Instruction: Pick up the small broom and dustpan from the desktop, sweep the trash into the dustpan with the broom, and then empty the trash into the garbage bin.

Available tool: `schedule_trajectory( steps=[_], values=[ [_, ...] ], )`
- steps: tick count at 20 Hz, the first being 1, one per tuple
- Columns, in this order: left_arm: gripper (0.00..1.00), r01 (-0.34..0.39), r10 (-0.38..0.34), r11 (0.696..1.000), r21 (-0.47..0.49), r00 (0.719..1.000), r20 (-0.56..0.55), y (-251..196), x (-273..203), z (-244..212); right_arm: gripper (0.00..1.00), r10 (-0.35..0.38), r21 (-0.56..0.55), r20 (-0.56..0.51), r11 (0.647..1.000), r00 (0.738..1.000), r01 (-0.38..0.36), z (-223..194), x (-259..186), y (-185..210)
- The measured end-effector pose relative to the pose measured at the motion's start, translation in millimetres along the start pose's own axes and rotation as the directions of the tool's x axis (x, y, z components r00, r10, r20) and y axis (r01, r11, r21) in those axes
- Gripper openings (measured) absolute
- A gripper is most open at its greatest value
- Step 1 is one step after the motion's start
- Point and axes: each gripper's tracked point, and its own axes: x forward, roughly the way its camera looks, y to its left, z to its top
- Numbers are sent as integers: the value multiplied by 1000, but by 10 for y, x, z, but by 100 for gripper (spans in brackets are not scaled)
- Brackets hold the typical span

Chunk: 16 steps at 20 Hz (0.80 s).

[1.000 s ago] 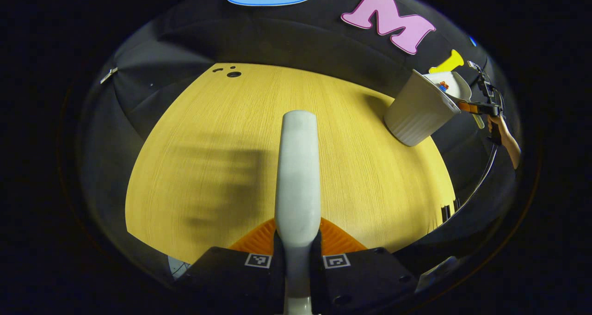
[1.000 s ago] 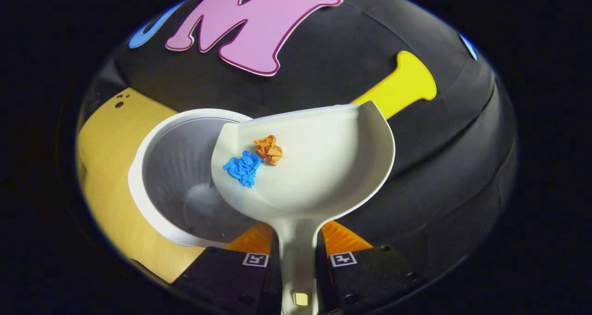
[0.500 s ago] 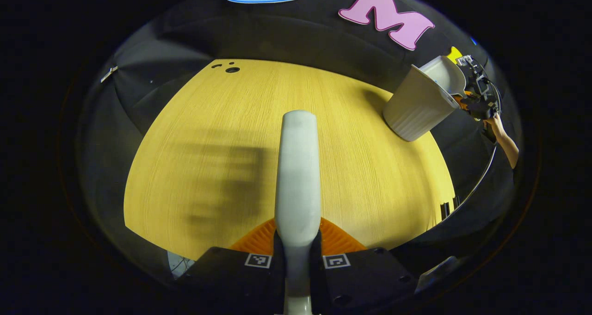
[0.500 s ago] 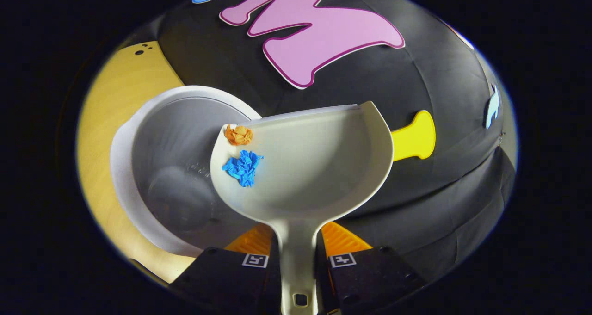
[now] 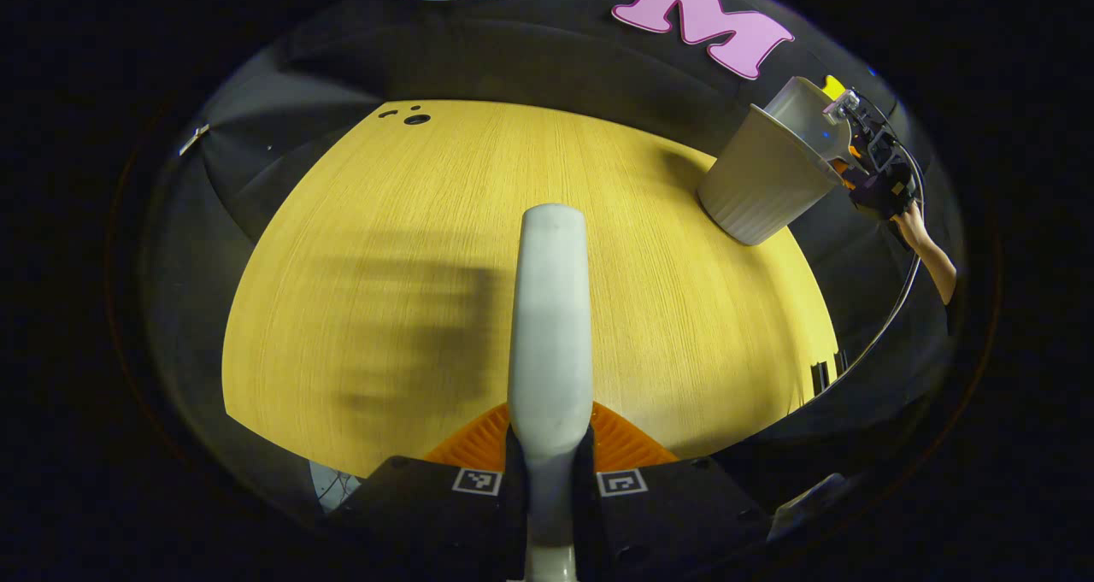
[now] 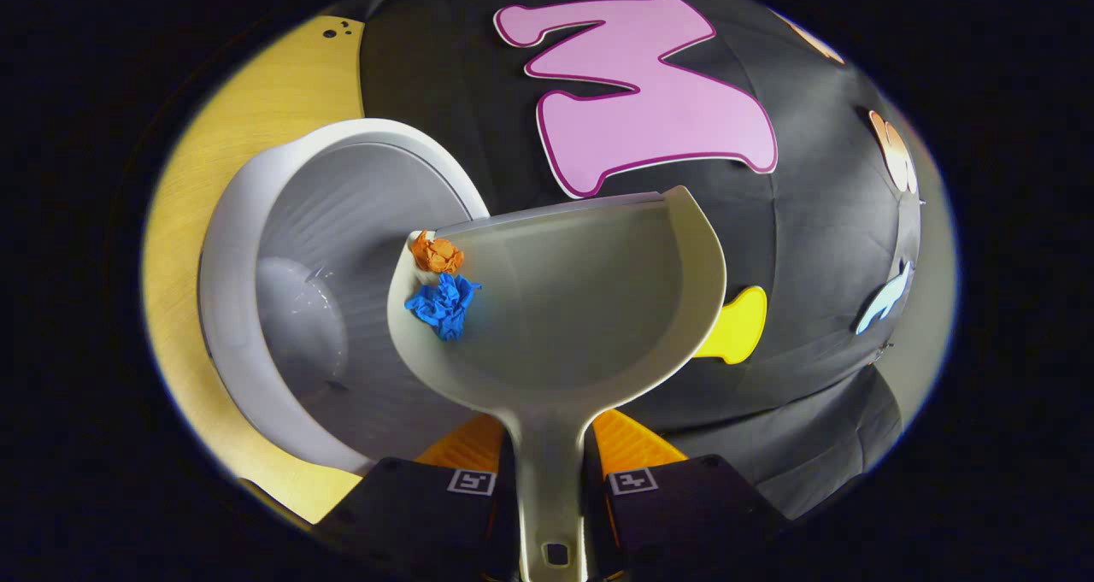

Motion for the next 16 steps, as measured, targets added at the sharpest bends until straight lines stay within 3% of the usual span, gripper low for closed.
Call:
schedule_trajectory(
  steps=[3,4,5,9,12,13,16],
  values=[
    [26,8,-8,1000,0,1000,-7,-33,17,-39,37,-47,-117,33,992,998,51,41,3,-88],
    [26,8,-8,1000,5,1000,-10,-34,27,-54,28,-57,-150,47,987,997,64,76,4,-116],
    [26,7,-7,1000,9,1000,-13,-33,35,-62,33,-62,-172,59,983,996,71,98,3,-118],
    [26,12,-12,1000,7,1000,-16,-45,35,-81,33,-68,-224,73,971,995,83,126,-35,-93],
    [26,10,-10,1000,7,1000,-12,-34,32,-93,36,-22,-155,24,988,999,26,39,6,-74],
    [26,9,-9,1000,5,1000,-10,-35,27,-94,33,-4,-116,0,993,1000,4,4,15,-59],
    [26,7,-7,1000,-3,1000,-6,-5,31,-90,33,64,55,-62,997,996,-60,-81,14,8]
  ],
)
